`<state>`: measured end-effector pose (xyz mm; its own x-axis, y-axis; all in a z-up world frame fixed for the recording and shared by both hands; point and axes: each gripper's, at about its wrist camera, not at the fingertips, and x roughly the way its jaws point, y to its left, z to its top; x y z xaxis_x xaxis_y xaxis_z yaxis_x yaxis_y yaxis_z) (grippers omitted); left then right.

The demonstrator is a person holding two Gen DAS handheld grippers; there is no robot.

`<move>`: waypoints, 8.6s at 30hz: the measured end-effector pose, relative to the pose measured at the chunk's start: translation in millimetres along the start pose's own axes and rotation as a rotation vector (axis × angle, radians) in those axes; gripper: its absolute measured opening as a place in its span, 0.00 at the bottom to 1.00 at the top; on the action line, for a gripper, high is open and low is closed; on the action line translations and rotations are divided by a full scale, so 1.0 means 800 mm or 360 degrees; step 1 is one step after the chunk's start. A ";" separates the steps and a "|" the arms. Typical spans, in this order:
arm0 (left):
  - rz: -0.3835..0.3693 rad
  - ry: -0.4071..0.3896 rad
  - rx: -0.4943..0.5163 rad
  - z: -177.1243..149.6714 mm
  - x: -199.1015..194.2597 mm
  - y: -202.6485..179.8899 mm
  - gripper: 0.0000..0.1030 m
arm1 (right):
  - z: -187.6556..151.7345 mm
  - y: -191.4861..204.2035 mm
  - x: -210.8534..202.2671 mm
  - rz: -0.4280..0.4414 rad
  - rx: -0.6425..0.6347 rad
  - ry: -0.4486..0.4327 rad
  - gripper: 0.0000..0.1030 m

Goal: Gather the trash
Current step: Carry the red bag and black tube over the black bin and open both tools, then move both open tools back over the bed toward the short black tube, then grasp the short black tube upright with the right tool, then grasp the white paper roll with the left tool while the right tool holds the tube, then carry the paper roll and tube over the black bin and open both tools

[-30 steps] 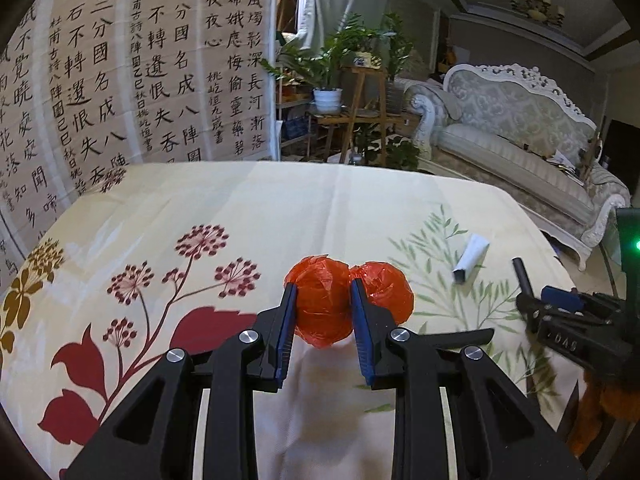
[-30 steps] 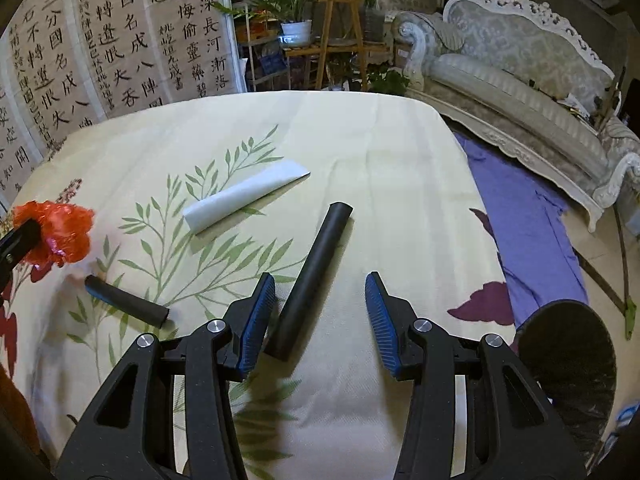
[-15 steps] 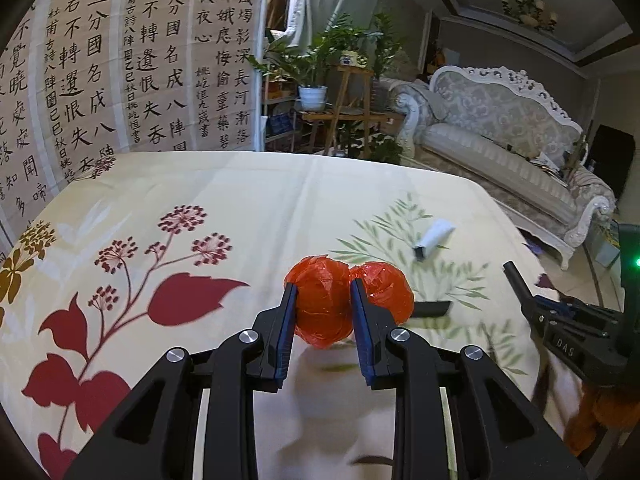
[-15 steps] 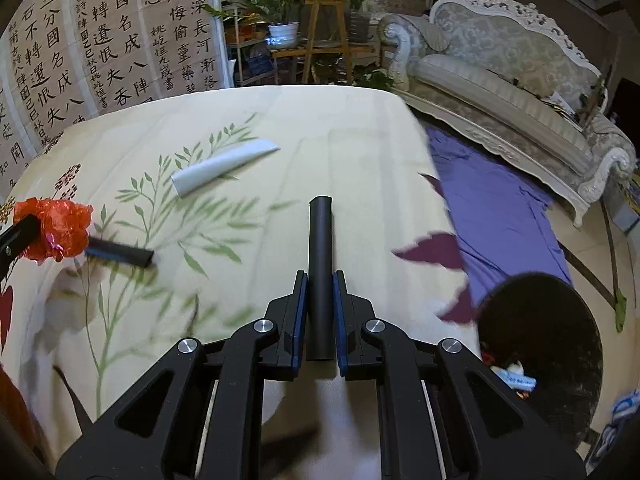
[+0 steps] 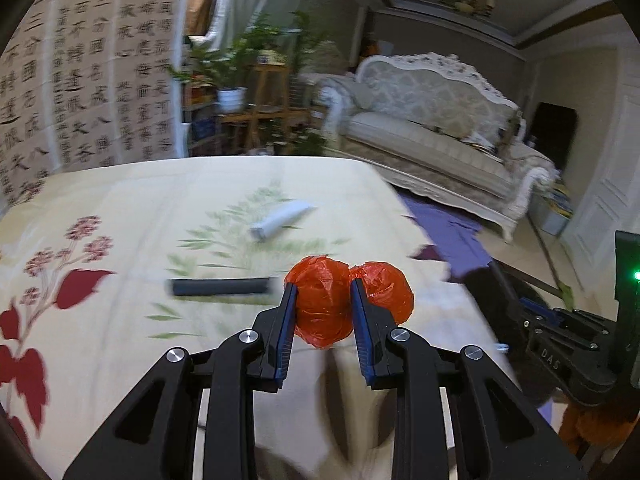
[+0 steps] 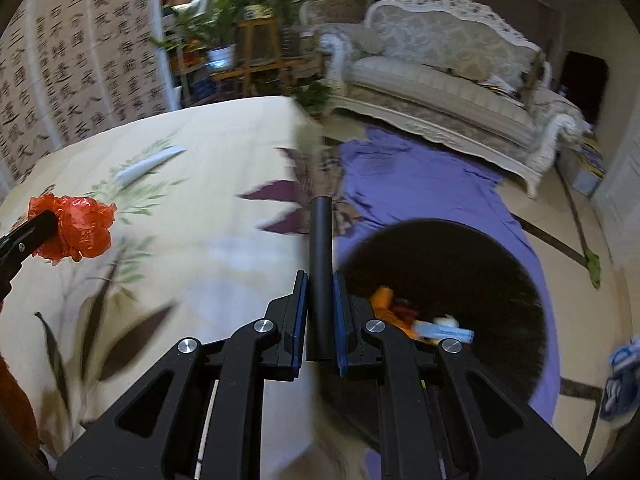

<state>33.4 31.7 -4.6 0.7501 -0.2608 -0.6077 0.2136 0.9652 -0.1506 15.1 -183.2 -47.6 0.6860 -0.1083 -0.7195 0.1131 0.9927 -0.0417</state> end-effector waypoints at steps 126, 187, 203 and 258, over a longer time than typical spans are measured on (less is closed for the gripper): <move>0.0736 0.0221 -0.0454 -0.038 -0.031 0.272 0.64 | 0.041 0.314 0.043 0.0728 -0.0792 0.0110 0.44; 0.0311 0.0154 0.0143 0.051 0.094 0.099 0.65 | 0.110 0.157 0.126 0.0293 -0.0287 0.0114 0.12; 0.0123 0.0371 0.0251 0.074 0.169 0.067 0.30 | 0.121 0.150 0.137 0.0320 -0.0251 0.0117 0.13; -0.0151 -0.0009 0.0327 -0.012 0.036 -0.180 0.13 | -0.028 -0.124 -0.046 -0.0190 0.0298 -0.0195 0.12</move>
<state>18.4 -115.2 -8.2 0.7240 -0.3513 -0.5937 0.4062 0.9127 -0.0446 -37.6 -276.8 -32.6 0.7408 -0.2409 -0.6270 0.3216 0.9467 0.0162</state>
